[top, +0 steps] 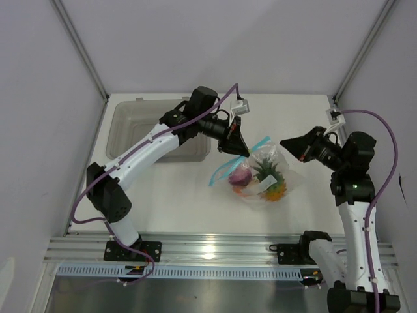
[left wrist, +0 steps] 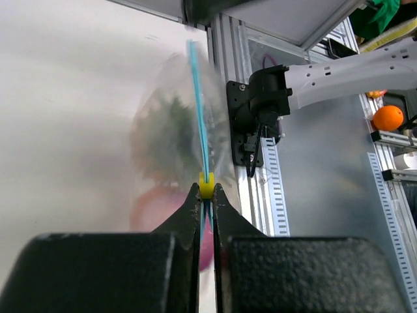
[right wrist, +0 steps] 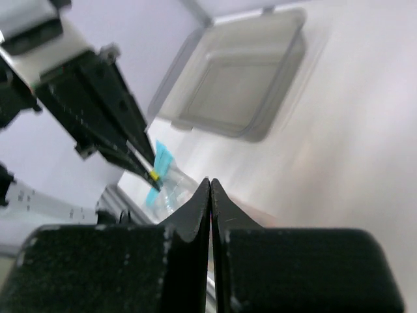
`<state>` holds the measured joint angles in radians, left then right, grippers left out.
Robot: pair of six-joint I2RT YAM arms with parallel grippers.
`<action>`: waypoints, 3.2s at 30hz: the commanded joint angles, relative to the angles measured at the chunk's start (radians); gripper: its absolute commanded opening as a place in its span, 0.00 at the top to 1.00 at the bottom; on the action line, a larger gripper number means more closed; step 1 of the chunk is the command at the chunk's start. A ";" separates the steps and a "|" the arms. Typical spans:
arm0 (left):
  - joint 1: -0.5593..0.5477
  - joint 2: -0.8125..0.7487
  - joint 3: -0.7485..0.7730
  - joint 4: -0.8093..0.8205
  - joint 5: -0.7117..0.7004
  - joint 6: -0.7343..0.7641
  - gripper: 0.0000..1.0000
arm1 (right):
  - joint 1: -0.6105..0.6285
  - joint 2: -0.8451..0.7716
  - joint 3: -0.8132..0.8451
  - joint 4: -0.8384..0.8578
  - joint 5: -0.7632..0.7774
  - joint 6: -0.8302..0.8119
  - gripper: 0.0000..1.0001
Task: Place the food in the zip-top bag and seal the zipper
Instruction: Zip the zipper food storage bag.
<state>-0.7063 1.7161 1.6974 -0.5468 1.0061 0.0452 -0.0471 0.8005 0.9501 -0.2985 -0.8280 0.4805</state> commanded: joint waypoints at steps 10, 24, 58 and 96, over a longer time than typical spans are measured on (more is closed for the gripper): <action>0.022 -0.010 0.031 -0.067 0.040 0.013 0.99 | -0.004 0.117 0.088 0.050 -0.333 -0.070 0.57; 0.018 0.013 0.085 -0.174 0.066 0.064 0.99 | 0.107 0.301 0.370 -0.312 -0.255 -0.457 0.06; 0.008 0.053 0.171 -0.301 0.078 0.125 0.99 | 0.440 0.365 0.316 -0.475 -0.013 -0.524 1.00; 0.028 -0.184 -0.143 -0.309 -0.334 0.036 1.00 | 0.156 0.273 0.211 -0.424 0.434 -0.295 1.00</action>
<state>-0.6945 1.5970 1.5700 -0.7532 0.6827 0.0463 0.1360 1.0973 1.1606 -0.7479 -0.4290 0.2111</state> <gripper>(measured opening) 0.026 0.006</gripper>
